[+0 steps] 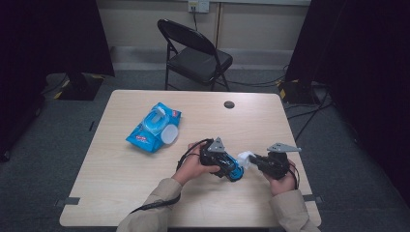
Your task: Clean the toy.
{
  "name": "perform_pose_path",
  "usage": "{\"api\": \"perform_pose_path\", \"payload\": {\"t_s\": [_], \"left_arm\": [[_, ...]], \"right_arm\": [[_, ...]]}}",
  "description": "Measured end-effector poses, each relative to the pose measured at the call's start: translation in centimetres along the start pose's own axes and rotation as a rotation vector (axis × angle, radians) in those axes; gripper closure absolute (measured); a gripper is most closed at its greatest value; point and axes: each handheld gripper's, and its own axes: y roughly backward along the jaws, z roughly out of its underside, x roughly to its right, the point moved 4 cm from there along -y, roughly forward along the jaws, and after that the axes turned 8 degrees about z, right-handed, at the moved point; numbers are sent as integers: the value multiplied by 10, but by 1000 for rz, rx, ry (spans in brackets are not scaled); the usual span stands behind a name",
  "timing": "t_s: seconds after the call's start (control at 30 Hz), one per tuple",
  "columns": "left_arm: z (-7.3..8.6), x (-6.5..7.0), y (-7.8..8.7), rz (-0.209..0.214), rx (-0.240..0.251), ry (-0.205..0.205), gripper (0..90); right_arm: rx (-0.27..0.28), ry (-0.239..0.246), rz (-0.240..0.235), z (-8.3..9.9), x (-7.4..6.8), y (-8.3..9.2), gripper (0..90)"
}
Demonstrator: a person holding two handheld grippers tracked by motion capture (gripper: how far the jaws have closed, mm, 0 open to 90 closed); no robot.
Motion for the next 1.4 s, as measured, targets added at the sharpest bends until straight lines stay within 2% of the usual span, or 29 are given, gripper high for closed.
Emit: {"api": "perform_pose_path", "payload": {"t_s": [0.17, 0.2, 0.4, 0.67, 1.07, 1.17, 1.23, 1.4], "left_arm": [[0, 0, 0, -1, 0, 0, 81], [-1, 0, 0, -1, 0, 2, 81], [0, 0, 0, -1, -1, -1, 81], [-1, 0, -1, -3, 4, 3, 81], [-1, 0, -1, -3, -4, 7, 81], [-1, 1, -1, -2, -2, 7, 81], [-1, 0, -1, -3, -4, 4, 81], [-1, 0, -1, -2, -2, 5, 81]], "right_arm": [[10, 25, -29, 5, -8, 11, 816], [16, 37, -50, 8, -15, 17, 816], [15, 75, -94, 13, -31, 30, 815], [-13, 109, -151, 22, -51, 36, 813], [-60, 141, -209, 30, -72, 20, 813], [-71, 162, -218, 32, -78, 16, 807], [-77, 184, -217, 34, -80, 13, 807], [-100, 190, -203, 39, -82, 4, 803]]}}
